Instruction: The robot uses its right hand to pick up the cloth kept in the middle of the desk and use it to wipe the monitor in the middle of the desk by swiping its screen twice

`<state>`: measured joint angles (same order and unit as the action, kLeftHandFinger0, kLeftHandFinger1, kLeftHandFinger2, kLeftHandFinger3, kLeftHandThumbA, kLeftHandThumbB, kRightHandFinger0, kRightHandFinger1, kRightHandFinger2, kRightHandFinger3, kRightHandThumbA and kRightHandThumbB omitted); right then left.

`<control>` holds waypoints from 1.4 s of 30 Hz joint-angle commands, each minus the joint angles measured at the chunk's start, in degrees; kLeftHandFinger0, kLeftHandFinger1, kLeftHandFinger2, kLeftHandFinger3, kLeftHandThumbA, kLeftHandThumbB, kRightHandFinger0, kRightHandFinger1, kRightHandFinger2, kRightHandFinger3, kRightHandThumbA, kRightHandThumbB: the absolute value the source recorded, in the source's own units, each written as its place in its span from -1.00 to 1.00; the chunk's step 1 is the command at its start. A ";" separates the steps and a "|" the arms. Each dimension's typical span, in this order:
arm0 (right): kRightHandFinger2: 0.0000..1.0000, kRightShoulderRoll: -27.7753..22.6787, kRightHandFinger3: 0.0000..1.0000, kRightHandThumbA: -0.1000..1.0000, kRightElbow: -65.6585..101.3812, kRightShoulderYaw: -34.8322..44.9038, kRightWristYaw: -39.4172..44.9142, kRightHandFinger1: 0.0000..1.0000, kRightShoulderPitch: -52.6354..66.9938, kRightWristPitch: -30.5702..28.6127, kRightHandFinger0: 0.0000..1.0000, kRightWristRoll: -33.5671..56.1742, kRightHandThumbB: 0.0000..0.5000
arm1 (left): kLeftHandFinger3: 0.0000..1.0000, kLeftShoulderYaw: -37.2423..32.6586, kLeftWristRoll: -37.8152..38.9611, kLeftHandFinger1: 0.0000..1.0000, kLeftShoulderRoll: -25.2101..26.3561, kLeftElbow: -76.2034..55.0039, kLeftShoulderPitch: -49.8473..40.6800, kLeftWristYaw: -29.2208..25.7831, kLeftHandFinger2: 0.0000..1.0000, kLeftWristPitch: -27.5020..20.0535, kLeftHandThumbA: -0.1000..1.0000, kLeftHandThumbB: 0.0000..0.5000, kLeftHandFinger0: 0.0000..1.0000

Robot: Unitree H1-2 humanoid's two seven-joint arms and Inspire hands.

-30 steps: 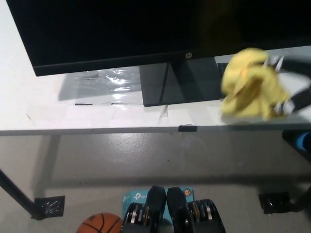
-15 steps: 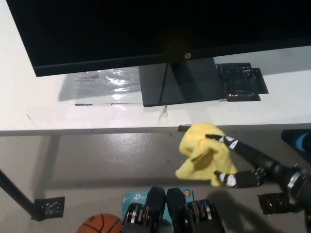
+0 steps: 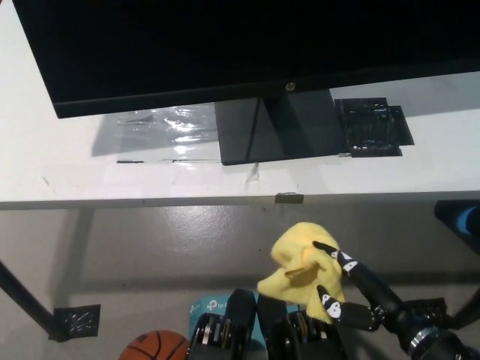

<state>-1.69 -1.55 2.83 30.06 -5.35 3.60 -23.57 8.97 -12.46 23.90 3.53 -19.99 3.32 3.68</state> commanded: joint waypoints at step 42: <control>0.13 2.11 0.64 -0.52 -8.13 0.65 -20.89 -0.18 -0.35 -10.70 -0.29 13.84 -0.22 | 0.78 0.12 -1.02 0.10 2.19 -0.26 -1.89 0.19 0.40 -3.04 -0.43 -1.00 0.07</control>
<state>1.03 -11.13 4.36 10.32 -5.55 -6.38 -12.12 9.00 -12.70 23.97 3.63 -21.14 3.76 2.58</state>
